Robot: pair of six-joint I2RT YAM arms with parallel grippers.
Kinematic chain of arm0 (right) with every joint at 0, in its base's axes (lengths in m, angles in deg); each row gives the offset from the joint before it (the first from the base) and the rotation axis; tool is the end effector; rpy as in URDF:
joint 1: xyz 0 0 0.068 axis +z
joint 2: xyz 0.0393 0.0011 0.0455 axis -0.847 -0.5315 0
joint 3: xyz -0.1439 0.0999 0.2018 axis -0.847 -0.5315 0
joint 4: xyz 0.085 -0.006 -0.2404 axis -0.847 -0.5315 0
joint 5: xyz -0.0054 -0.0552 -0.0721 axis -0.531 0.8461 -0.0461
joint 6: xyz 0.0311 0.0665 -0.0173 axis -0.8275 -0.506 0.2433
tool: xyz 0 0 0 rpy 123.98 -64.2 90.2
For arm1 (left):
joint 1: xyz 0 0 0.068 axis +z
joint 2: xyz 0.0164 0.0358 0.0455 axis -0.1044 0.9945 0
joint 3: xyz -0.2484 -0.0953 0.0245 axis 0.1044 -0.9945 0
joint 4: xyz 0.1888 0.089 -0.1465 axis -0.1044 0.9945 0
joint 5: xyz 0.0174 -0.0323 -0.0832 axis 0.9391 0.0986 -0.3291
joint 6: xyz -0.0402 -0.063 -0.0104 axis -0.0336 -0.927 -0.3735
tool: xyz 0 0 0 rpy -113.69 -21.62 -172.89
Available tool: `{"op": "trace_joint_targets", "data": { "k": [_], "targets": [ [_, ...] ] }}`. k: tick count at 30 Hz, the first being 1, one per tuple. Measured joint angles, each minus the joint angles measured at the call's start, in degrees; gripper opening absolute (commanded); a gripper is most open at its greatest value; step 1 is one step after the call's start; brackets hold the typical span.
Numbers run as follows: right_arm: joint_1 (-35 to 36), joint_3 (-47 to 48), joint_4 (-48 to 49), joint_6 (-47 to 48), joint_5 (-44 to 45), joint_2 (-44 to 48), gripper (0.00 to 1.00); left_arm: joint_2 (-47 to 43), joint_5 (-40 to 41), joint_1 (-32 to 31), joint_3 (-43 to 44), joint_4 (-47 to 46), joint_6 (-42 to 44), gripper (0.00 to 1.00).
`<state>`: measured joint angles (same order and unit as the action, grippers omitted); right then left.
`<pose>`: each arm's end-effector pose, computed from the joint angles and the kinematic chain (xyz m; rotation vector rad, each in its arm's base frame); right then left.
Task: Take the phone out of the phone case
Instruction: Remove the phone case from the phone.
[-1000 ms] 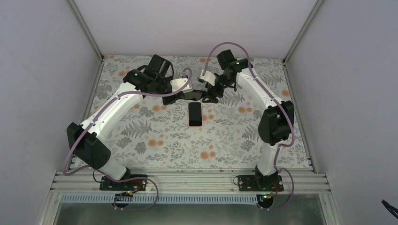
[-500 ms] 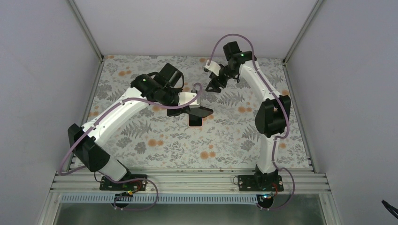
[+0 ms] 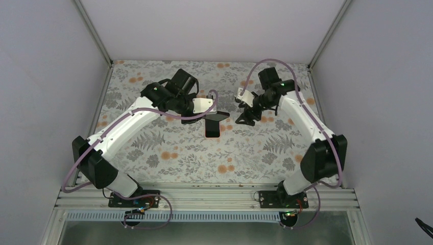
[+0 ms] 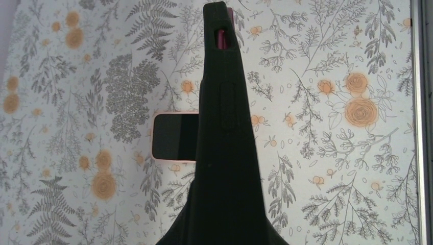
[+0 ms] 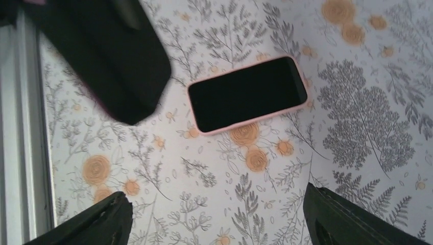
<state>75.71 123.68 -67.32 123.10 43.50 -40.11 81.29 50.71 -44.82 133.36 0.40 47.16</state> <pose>0.2872 0.1281 0.2738 -1.5971 2.0599 0.5944 0.2340 -0.2110 0.3226 1.7705 1.8319 -0.3202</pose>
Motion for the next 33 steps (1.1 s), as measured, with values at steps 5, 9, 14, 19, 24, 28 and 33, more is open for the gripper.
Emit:
{"op": "trace_joint_targets", "data": {
  "k": [5, 9, 14, 19, 24, 28, 33],
  "targets": [
    [0.11, -3.58, 2.75, -0.52, -2.86, 5.44, 0.80, 0.02, -0.13, 0.09, -0.02, -1.09, -0.13, 0.02],
    [0.11, -3.93, 6.14, -1.97, -3.56, 5.27, 0.80, 0.22, -0.20, 0.09, 0.00, -1.36, -0.20, 0.02],
    [0.11, -3.93, 9.90, -3.63, -4.07, 5.27, 0.79, 0.26, -0.37, 0.09, 0.00, -1.33, -0.26, 0.02],
    [0.11, -3.89, 11.26, -4.26, -4.87, 4.85, 0.79, 0.26, -0.35, 0.09, 0.00, -1.38, -0.59, 0.02],
    [0.11, -3.89, 11.28, -4.24, -5.79, 4.63, 0.79, 0.26, -0.22, 0.09, -0.02, -1.92, -1.03, 0.02],
    [0.11, -3.89, 11.13, -4.09, -6.14, 4.63, 0.79, 0.26, -0.07, 0.09, -0.02, -2.89, -1.38, 0.02],
    [0.11, -3.89, 11.43, -4.31, -6.16, 4.63, 0.78, 0.26, -0.09, 0.09, -0.02, -3.04, -1.49, 0.02]
  ]
}}
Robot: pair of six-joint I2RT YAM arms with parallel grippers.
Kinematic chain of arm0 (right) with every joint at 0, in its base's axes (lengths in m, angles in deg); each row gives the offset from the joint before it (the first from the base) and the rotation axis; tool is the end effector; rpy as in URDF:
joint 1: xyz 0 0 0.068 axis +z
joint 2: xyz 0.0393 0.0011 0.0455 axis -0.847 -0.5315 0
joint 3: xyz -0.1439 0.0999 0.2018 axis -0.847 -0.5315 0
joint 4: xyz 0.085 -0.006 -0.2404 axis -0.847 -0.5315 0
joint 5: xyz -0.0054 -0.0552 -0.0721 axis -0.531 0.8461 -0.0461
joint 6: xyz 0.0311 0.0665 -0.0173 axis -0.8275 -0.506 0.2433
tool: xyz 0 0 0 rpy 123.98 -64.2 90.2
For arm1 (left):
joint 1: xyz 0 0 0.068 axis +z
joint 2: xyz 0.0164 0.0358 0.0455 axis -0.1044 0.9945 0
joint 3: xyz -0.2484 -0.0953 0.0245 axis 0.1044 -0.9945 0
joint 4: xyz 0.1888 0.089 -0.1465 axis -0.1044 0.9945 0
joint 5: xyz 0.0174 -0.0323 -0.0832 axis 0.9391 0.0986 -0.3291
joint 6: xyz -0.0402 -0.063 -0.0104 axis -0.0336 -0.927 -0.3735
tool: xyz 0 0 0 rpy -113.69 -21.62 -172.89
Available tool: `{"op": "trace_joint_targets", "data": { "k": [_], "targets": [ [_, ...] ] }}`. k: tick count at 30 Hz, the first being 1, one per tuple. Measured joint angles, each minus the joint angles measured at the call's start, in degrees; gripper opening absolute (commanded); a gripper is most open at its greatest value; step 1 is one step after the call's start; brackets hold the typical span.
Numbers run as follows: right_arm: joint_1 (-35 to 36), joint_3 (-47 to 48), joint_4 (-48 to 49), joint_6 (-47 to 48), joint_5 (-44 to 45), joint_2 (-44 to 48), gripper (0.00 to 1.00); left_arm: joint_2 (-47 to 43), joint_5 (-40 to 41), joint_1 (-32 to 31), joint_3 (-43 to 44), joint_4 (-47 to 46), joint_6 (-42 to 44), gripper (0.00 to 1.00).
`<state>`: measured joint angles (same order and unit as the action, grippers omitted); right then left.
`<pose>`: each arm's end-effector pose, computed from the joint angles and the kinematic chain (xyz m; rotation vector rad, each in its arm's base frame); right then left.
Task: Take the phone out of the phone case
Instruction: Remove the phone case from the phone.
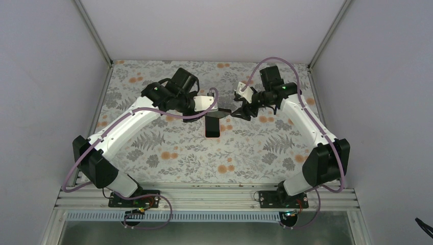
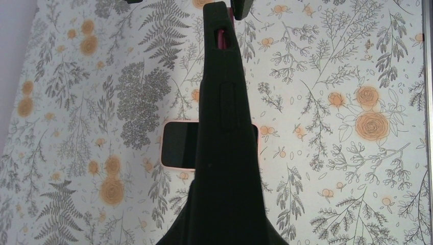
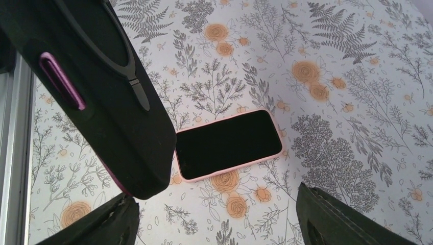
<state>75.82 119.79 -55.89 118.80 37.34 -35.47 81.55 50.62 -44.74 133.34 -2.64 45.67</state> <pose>0.2864 0.1344 0.2915 -1.4896 1.8740 0.6336 0.2396 -0.2150 0.3251 1.7214 1.8163 -0.3231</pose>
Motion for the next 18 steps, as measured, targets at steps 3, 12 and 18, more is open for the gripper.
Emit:
{"op": "trace_joint_targets", "data": {
  "k": [3, 12, 18],
  "targets": [
    [0.00, 0.00, 0.42, -0.09, 0.07, 0.00, 0.78, 0.00, 0.00, 0.02, 0.00, -0.02, 0.00, 0.02],
    [-0.07, 0.24, 0.63, -0.02, 0.37, 0.00, 0.76, 0.00, 0.44, 0.07, 0.00, 0.07, 0.04, 0.02],
    [-0.07, 0.85, 0.68, -0.04, 0.33, -0.04, 0.73, 0.00, 0.44, 0.07, 0.00, 0.44, 0.02, 0.02]
  ]
}}
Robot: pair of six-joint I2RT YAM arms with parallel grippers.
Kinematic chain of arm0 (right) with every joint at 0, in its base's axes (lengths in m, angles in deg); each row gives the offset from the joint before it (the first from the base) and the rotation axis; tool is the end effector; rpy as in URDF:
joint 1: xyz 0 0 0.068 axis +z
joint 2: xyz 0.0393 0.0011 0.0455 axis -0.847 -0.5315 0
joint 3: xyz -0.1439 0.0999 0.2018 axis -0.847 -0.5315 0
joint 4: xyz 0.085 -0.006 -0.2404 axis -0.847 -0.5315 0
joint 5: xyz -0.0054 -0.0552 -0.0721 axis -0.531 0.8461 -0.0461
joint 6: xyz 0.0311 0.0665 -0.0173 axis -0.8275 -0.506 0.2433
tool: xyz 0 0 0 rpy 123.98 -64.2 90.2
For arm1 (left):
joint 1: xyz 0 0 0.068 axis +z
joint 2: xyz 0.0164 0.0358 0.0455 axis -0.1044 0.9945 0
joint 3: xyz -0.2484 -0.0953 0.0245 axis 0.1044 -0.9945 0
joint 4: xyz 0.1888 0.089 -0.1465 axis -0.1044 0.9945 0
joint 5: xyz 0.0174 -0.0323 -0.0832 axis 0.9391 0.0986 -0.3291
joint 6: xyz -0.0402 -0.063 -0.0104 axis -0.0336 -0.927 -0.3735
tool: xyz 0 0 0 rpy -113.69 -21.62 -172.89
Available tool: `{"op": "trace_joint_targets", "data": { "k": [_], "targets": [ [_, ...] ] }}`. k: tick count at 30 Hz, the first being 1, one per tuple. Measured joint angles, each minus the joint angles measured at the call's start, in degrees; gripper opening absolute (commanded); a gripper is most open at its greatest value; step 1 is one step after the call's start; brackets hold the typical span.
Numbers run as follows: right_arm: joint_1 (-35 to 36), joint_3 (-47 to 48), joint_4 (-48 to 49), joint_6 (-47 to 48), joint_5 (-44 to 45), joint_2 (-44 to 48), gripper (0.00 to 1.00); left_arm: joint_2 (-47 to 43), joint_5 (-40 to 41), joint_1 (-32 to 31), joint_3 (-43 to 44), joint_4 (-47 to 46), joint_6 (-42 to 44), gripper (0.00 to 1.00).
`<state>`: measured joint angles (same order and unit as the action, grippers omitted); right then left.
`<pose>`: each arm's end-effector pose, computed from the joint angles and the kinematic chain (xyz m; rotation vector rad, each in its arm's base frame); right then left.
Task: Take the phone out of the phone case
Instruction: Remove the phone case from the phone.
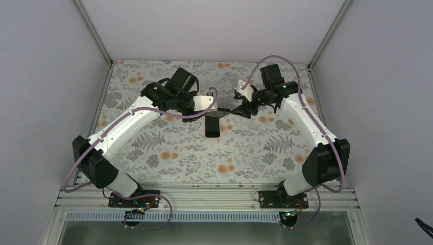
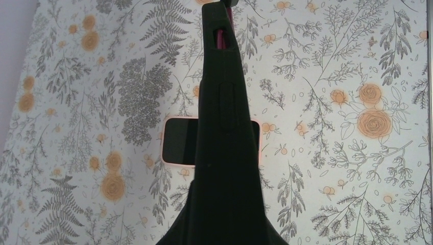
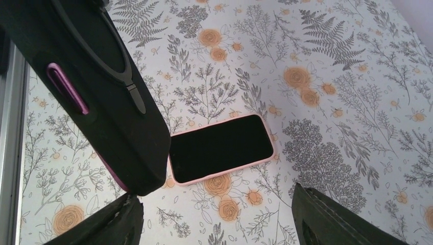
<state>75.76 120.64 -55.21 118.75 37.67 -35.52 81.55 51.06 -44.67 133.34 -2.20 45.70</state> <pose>0.2892 0.1346 0.2965 -1.4839 1.8557 0.6127 0.2395 -0.2139 0.3244 1.7233 1.8262 -0.3142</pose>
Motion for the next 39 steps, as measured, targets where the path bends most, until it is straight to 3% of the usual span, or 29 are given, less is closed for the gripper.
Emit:
{"op": "trace_joint_targets", "data": {
  "k": [14, 22, 33, 39],
  "targets": [
    [0.07, 1.97, 2.67, -3.23, 1.53, -2.32, 0.69, 1.16, -0.24, 0.76, 1.49, 0.94, -0.48, 0.02],
    [0.52, 4.72, 4.90, -6.08, 4.35, -4.17, 0.75, 5.90, -4.85, 2.58, 8.26, 6.14, -0.92, 0.02],
    [4.24, 12.20, -4.90, 3.21, -1.90, -7.91, 0.84, 6.49, -7.76, 2.75, 10.19, 9.44, -2.78, 0.02],
    [5.27, 22.56, -12.70, 10.36, -9.88, -15.67, 0.81, 9.81, -6.80, 2.67, 14.73, 12.31, -1.70, 0.02]
  ]
}}
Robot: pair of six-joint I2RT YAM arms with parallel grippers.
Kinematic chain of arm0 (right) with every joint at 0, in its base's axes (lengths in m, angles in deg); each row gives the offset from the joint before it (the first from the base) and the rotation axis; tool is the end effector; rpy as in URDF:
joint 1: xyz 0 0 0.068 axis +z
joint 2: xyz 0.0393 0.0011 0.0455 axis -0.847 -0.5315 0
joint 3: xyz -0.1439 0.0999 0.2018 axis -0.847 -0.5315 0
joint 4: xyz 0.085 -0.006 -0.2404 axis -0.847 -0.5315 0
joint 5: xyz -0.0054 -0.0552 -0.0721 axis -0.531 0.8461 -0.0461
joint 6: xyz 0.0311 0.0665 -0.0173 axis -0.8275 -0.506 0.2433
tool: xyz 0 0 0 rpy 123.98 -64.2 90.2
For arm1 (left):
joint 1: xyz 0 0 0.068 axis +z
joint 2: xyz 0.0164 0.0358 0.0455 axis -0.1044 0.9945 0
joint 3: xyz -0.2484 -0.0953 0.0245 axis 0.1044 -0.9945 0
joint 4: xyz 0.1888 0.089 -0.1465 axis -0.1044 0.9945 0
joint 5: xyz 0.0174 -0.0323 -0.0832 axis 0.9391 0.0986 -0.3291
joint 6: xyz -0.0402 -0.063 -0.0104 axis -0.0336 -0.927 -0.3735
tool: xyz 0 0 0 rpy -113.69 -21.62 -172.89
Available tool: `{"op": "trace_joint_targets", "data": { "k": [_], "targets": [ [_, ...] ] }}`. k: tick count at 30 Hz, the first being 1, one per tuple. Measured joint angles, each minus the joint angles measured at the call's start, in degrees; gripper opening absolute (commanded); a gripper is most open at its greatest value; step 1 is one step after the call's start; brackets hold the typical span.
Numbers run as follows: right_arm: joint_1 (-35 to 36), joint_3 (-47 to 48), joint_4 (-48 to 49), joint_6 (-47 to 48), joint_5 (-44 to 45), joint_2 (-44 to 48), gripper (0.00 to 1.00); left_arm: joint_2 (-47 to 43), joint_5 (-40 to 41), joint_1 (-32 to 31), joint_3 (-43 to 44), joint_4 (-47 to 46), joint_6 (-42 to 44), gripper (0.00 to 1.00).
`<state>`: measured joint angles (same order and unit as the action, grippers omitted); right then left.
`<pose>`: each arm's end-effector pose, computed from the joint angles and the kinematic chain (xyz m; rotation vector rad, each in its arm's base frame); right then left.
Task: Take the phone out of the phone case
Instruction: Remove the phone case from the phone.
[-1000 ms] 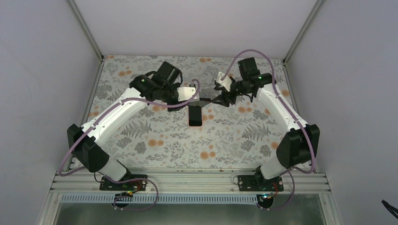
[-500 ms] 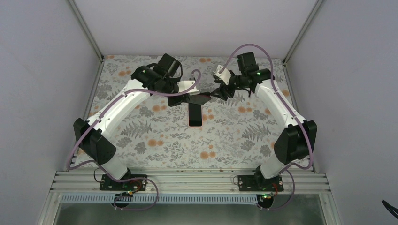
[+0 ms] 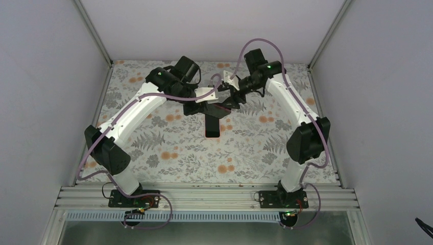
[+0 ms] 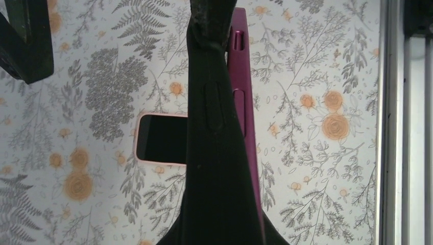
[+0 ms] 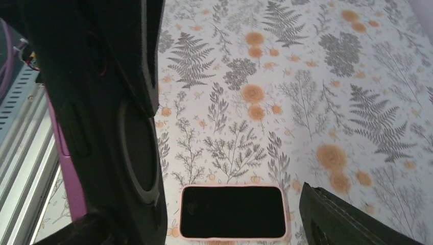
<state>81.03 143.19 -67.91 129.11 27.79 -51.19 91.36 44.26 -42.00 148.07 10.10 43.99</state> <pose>0.3190 0.1878 0.3201 -1.7093 1.6086 0.8262 0.2626 -0.2210 0.3363 1.7279 1.9562 -0.4869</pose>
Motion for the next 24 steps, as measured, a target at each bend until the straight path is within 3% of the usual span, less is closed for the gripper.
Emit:
{"op": "trace_joint_targets", "data": {
  "k": [6, 8, 9, 12, 13, 20, 24],
  "targets": [
    [0.02, 3.10, -2.89, 3.32, -2.01, -3.04, 0.82, -0.68, 3.02, -0.07, -1.90, -3.17, 0.22, 0.02],
    [0.02, 2.86, -2.56, 3.69, -1.64, -3.04, 0.75, -0.46, 3.63, -0.24, -1.77, -3.19, 0.26, 0.02],
    [0.02, 2.56, -2.36, 3.52, -1.70, -3.04, 0.64, -0.33, 3.91, -0.28, -1.53, -2.99, 0.31, 0.02],
    [0.17, 2.21, -2.54, 2.08, -2.14, -3.26, 0.11, 0.59, 5.53, -0.50, 0.50, -1.49, 0.20, 0.02],
    [0.46, 2.21, -2.75, 0.94, -2.60, -3.50, 0.04, 0.85, 6.91, -0.42, 1.22, -1.25, 0.17, 0.02],
    [2.80, 2.27, -2.84, -2.47, -4.00, -5.57, 0.03, 1.73, 11.08, 0.20, 2.78, 2.89, -0.24, 0.03],
    [2.99, 2.27, -2.67, -2.80, -4.13, -5.55, 0.03, 1.38, 11.56, 0.17, 2.78, 3.17, -0.20, 0.18]
  ]
}}
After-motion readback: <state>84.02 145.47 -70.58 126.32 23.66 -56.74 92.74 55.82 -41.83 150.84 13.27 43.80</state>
